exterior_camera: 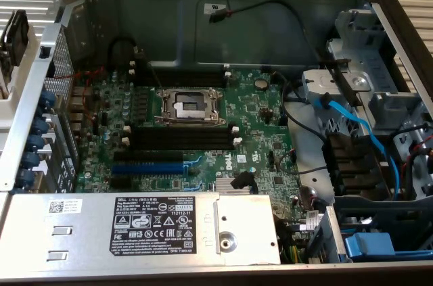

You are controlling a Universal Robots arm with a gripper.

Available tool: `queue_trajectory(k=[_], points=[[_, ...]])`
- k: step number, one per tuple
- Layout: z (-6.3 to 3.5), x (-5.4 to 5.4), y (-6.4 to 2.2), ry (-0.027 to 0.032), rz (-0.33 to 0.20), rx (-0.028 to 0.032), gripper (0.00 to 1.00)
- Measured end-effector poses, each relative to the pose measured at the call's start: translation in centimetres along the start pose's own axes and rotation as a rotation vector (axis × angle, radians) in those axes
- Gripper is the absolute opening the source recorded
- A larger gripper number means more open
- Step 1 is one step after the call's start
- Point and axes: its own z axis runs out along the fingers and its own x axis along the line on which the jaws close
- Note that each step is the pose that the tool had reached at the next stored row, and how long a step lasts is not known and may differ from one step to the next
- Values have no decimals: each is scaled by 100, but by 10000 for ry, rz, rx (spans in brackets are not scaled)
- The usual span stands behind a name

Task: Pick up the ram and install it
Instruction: 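Pick up the ram and move it above insertion slot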

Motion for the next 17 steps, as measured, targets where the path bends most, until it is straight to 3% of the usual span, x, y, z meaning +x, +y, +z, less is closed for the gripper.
queue_trajectory(k=[9,17], points=[[11,0,0,16,1,-1,18],[26,0,0,75,3,-5,18]])
